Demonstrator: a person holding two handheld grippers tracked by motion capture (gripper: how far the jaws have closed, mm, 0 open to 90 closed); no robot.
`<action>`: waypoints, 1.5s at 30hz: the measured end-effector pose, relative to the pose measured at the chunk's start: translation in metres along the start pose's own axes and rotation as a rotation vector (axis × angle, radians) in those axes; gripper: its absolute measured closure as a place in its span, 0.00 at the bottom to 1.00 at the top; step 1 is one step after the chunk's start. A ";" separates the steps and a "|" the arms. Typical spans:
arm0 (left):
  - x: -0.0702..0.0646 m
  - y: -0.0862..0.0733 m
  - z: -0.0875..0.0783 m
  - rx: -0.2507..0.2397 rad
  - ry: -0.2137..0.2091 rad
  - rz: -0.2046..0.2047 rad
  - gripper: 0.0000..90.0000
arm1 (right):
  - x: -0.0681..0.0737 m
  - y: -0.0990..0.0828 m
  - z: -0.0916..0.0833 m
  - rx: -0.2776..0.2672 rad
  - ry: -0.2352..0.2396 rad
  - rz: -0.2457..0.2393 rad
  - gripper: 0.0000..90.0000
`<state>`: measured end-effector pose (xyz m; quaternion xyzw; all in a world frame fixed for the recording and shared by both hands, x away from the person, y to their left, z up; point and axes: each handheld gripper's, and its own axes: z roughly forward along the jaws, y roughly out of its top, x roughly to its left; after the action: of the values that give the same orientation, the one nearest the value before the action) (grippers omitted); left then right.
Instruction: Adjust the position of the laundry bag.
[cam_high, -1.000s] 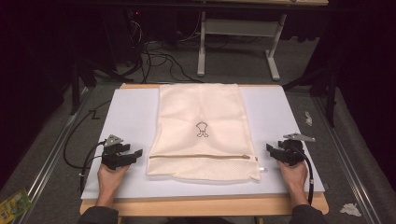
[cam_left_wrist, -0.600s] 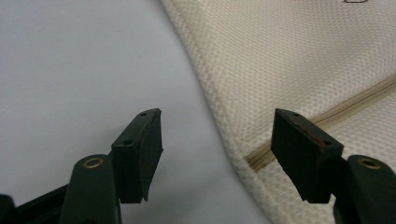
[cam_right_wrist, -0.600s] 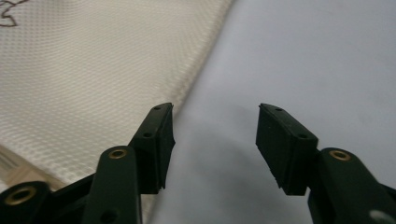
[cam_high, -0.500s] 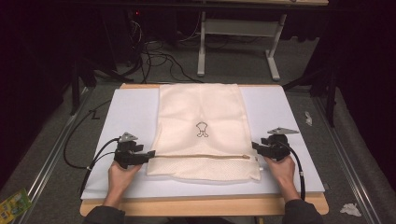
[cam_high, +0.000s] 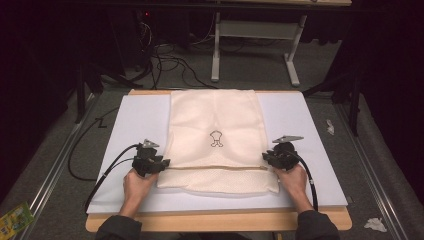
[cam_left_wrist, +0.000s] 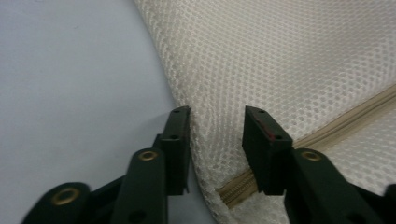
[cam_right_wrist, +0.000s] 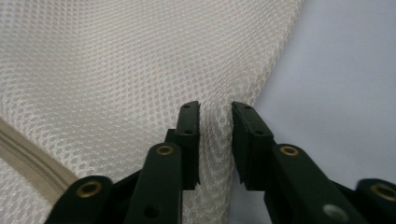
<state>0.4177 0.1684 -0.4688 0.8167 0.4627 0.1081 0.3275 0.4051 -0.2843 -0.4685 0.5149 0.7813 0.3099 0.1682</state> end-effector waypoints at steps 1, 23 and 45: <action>-0.001 0.000 0.000 0.003 -0.003 0.001 0.77 | 0.000 0.000 -0.001 0.002 -0.004 -0.009 0.91; -0.005 -0.021 -0.018 0.000 -0.078 0.023 0.95 | 0.016 -0.019 -0.020 -0.021 0.018 -0.057 0.97; -0.018 -0.026 -0.029 -0.152 -0.086 0.041 0.58 | 0.009 -0.024 -0.035 -0.081 0.022 0.035 0.65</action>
<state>0.3761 0.1752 -0.4609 0.8026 0.4218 0.1145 0.4058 0.3638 -0.2936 -0.4573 0.5179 0.7608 0.3499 0.1747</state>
